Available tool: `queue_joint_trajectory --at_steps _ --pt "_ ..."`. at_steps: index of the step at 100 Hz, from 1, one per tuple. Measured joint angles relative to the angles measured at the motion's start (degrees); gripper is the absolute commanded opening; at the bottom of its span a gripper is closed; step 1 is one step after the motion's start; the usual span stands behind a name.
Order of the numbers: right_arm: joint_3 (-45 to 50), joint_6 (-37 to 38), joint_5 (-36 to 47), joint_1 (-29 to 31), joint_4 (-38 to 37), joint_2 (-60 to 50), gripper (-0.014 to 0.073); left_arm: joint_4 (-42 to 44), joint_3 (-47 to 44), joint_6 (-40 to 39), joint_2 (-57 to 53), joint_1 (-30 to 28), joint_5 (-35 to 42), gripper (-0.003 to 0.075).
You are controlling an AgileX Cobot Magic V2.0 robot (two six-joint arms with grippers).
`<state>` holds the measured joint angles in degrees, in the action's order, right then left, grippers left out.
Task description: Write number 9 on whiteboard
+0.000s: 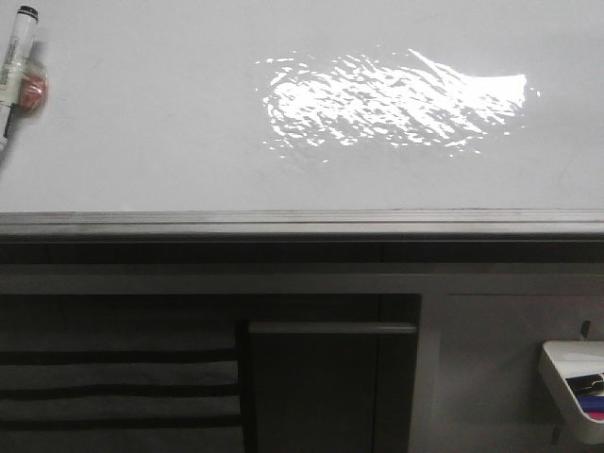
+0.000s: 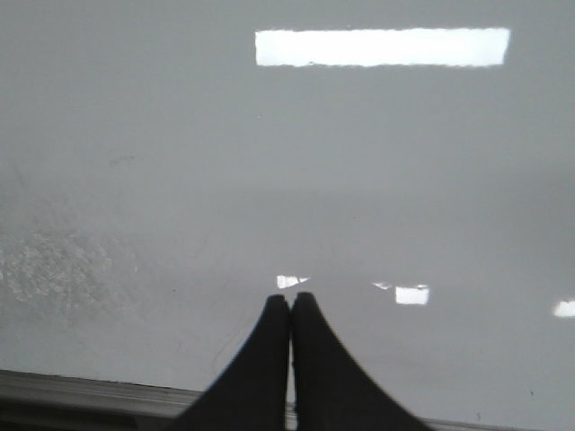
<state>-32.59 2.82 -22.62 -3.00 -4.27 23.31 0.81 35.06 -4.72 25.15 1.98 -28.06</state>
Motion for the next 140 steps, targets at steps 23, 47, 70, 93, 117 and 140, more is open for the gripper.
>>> queue_joint_trajectory --at_steps 23,47,70,93,117,140 --pt "-0.03 0.00 0.51 0.00 0.00 0.00 -0.0072 0.00 0.00 0.13 1.77 0.00 0.00 -0.0020" --pt "-0.03 0.00 0.74 0.00 0.00 0.00 -0.0072 -0.24 0.00 0.13 1.77 0.00 0.00 -0.0020" --pt "-0.03 0.00 0.77 0.00 -0.62 0.00 -0.0004 0.53 0.00 0.13 1.77 0.00 1.36 0.0084" --pt "-0.03 0.00 0.45 0.00 -1.17 0.00 0.0451 1.86 0.00 0.13 1.77 0.00 2.28 0.0585" --pt "-0.03 0.00 0.45 0.00 -1.22 0.00 0.0563 1.86 0.00 0.13 1.77 0.00 2.28 0.0540" --pt "-0.03 0.00 0.45 0.00 -1.22 0.00 0.0563 1.46 0.00 0.13 1.77 0.00 2.64 0.0475"
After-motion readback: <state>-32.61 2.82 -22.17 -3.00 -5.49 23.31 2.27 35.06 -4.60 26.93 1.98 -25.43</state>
